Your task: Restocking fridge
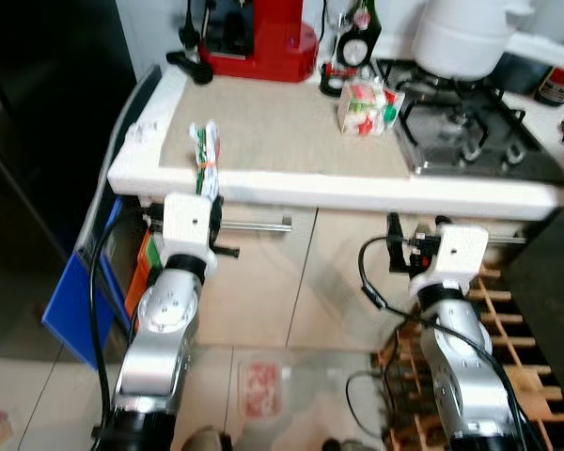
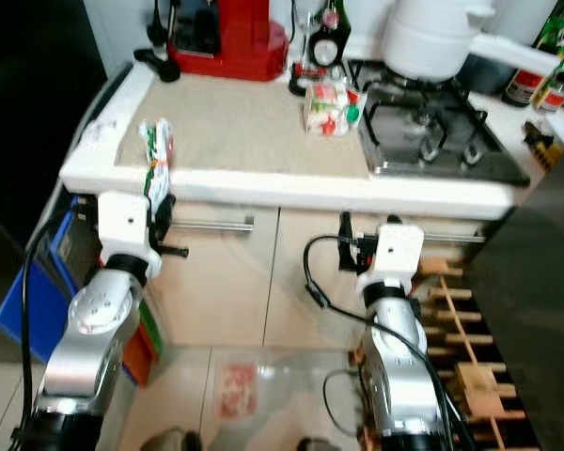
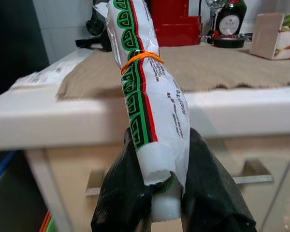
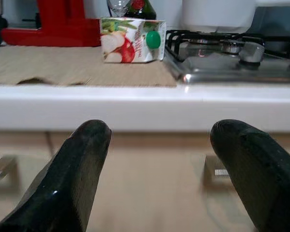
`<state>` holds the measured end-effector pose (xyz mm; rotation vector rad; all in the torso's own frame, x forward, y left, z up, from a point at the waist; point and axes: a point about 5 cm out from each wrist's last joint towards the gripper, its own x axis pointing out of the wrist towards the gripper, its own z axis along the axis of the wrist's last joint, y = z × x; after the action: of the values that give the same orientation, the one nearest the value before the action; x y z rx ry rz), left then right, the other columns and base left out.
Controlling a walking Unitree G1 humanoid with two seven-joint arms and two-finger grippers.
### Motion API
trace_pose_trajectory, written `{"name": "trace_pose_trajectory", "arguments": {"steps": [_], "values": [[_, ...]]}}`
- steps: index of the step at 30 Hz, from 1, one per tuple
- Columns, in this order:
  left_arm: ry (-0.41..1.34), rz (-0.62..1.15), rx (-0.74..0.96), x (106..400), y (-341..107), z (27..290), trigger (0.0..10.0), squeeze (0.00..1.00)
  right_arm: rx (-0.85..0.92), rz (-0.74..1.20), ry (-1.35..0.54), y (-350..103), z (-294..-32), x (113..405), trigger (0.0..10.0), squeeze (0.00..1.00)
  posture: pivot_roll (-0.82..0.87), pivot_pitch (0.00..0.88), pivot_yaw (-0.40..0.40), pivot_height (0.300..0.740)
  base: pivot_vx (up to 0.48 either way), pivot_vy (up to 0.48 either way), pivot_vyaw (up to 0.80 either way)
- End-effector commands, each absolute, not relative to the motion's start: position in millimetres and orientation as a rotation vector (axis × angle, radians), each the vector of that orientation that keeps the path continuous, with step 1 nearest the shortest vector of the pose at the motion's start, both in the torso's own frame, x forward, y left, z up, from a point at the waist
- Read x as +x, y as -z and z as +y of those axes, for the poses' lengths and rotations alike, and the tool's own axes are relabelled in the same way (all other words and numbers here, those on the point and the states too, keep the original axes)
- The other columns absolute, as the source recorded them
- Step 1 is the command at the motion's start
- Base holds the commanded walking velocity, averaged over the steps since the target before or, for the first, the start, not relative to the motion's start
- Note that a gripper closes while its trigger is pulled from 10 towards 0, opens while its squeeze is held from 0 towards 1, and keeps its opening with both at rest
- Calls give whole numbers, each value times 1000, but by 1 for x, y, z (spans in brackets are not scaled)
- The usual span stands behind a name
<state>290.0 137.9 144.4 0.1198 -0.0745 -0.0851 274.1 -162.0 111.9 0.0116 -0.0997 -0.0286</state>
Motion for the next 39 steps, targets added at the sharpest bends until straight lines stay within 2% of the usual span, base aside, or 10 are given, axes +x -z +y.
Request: {"name": "trace_pose_trajectory", "arguments": {"steps": [1, 18, 23, 39], "values": [[86, -77, 114, 292, -145, 136, 10000, 0, 8, -105, 28, -113, -162, 276, 10000, 271, 45, 0, -26, 740, -307, 0, 0], [97, -87, 105, 296, -146, 135, 10000, 0, -1, -104, 21, -113, -162, 276, 10000, 271, 32, 0, -26, 740, -306, 0, 0], [139, -101, 85, 292, -148, 130, 10000, 0, -3, -101, 21, -112, -162, 275, 10000, 267, 29, 0, -26, 740, 0, 0, 0], [191, -122, 97, 288, -147, 120, 10000, 0, -20, -89, 29, -110, -167, 275, 10000, 271, 21, 0, -21, 740, 0, -477, 0]]}}
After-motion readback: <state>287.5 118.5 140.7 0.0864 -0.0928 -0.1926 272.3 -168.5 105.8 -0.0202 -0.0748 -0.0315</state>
